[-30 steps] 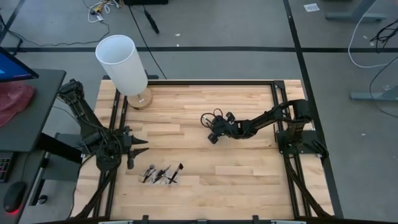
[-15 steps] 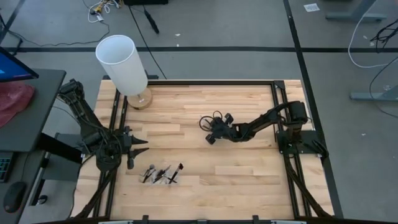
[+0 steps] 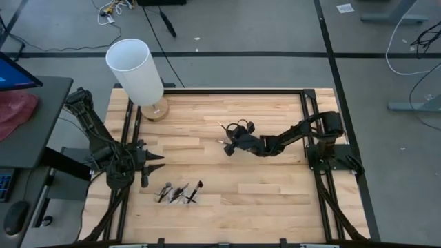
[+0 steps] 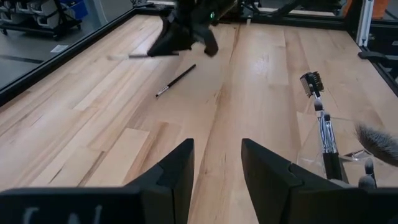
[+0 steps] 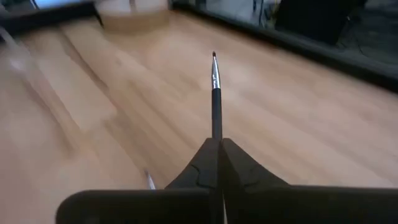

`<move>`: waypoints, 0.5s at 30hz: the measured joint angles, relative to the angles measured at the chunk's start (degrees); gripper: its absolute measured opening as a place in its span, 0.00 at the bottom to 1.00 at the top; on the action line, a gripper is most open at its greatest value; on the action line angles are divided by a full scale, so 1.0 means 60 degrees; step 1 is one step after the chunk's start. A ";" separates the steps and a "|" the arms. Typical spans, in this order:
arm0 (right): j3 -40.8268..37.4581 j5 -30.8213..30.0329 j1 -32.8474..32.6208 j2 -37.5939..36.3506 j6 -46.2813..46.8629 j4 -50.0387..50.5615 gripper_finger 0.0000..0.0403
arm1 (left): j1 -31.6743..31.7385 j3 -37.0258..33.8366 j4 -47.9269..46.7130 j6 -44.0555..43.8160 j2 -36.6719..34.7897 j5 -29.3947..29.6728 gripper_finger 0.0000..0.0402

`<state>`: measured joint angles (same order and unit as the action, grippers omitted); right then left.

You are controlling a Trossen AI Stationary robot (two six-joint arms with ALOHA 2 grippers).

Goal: Put items in baskets/containers
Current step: Put the eyeshadow brush into the transparent organizer

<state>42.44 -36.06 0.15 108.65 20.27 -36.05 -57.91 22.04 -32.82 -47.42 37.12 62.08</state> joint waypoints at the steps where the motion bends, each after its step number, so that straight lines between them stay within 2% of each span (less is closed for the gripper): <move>1: 0.0000 -0.0009 -0.0027 -0.0111 -0.0055 -0.0172 0.00 | 0.0000 0.0000 0.0002 0.0000 0.0000 -0.0004 0.34; 4: 0.0007 0.0087 -0.0209 -0.0254 -0.0446 -0.1297 0.00 | 0.0000 0.0000 0.0072 0.0007 0.0000 -0.0001 0.34; 9: 0.0137 0.1320 -0.0717 -0.0257 -0.1326 -0.3767 0.00 | 0.0000 0.0000 0.0571 0.0842 0.0110 0.0207 0.34; 12: 0.0562 0.1953 -0.1138 -0.0257 -0.1725 -0.4325 0.00 | 0.0000 0.0004 0.1250 0.1629 0.0381 0.0555 0.34; 15: 0.1330 0.2286 -0.1591 -0.0203 -0.2179 -0.4185 0.00 | 0.0000 0.0004 0.2249 0.2624 0.0745 0.1087 0.34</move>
<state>50.42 -22.34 -9.40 107.44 7.19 -61.16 -57.91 22.06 -19.32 -31.67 41.60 68.61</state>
